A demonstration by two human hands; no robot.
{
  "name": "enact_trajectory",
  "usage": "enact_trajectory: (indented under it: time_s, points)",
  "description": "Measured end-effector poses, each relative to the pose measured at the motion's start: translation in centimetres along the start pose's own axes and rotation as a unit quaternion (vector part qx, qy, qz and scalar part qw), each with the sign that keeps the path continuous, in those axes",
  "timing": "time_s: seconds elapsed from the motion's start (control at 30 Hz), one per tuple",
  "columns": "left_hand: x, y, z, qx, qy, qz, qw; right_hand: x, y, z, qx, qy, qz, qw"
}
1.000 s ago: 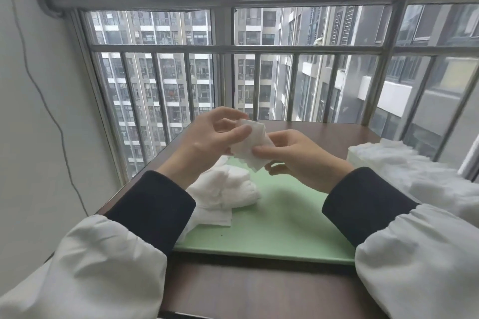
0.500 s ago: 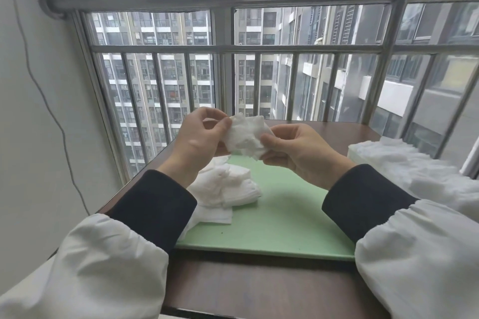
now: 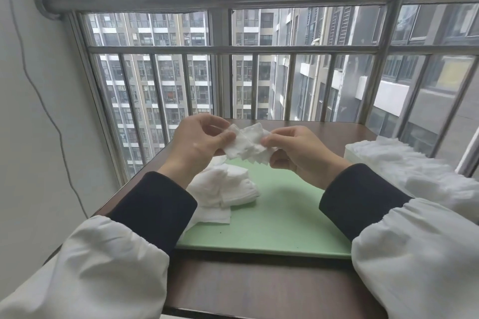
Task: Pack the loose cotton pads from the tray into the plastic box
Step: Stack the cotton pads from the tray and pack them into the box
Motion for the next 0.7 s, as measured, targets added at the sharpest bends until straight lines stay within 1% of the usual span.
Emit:
enact_trajectory:
  time_s: [0.1,0.2,0.27,0.37,0.5,0.6,0.7]
  points:
    - [-0.28,0.04,0.06,0.043,0.031,0.004,0.999,-0.25,-0.03,0.23,-0.013,0.035,-0.008,0.999]
    - [-0.5,0.34,-0.25,0.087,-0.028,-0.027,0.995,-0.45,-0.09,0.24,-0.003,0.041,-0.014,0.999]
    - [-0.5,0.48,-0.49,0.094,-0.064,-0.042,0.993,-0.35,-0.07,0.11,0.025,0.034,-0.008,0.999]
    - [-0.35,0.27,-0.51,0.088,-0.076,-0.047,0.992,-0.18,0.01,-0.3,0.069,0.018,0.007,0.997]
    - [-0.13,0.24,-0.56,0.087,-0.062,-0.038,0.994,-0.19,0.05,-0.3,0.089,0.009,0.017,0.996]
    - [-0.07,0.16,-0.51,0.052,-0.067,-0.048,0.995,-0.16,0.14,-0.17,0.093,-0.012,0.022,0.995]
    - [-0.07,0.08,-0.35,0.014,-0.075,-0.051,0.996,-0.09,0.14,-0.2,0.08,-0.02,0.027,0.996]
Point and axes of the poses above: each hand's wrist, its own y-axis away from the middle knuckle, its own z-axis out of the back of the hand, x = y × z, the point moved 2 cm from there along -y, towards the middle knuckle, and after that the axes turned 13 degrees about z, right-handed, at the moved point
